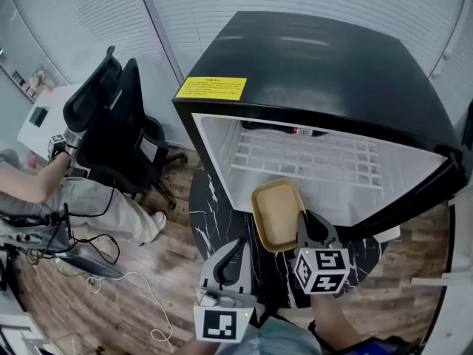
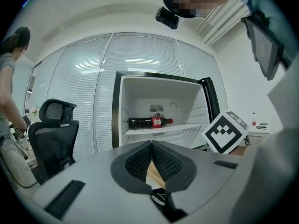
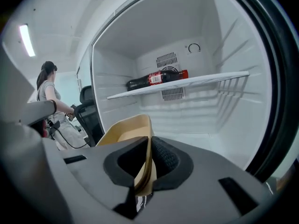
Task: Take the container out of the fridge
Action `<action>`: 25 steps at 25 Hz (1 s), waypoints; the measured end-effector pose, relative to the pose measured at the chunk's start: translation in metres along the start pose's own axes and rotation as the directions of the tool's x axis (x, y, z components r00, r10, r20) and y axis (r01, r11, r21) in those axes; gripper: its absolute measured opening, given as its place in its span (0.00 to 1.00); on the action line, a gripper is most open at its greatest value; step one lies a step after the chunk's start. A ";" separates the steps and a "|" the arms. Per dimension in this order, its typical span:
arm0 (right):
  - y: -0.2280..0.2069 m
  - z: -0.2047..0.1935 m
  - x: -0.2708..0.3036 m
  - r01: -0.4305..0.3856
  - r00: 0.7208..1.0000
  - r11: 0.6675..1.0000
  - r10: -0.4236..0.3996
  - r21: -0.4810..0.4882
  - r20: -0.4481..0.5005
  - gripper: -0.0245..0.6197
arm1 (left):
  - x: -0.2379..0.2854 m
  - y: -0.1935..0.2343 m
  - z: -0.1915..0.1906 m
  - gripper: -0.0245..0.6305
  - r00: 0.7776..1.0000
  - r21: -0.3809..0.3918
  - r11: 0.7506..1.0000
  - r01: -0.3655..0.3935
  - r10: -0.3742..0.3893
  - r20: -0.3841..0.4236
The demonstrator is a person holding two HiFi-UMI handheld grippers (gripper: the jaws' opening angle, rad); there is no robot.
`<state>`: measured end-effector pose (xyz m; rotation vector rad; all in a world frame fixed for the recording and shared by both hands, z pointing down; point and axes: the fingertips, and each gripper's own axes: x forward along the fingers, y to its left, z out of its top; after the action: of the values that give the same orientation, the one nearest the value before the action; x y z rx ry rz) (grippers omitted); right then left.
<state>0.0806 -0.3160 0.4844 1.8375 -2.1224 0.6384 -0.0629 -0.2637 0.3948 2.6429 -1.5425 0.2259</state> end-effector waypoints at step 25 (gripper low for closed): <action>0.026 0.042 -0.139 -0.114 0.951 0.987 0.141 -0.111 0.274 0.10 | -0.063 -0.031 0.071 0.06 0.968 0.056 0.991 -0.122 0.106 0.226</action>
<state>0.0814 -0.2128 0.3786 1.8436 -2.4214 0.3102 -0.0600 -0.2043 0.3153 2.7143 -1.7872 -0.0118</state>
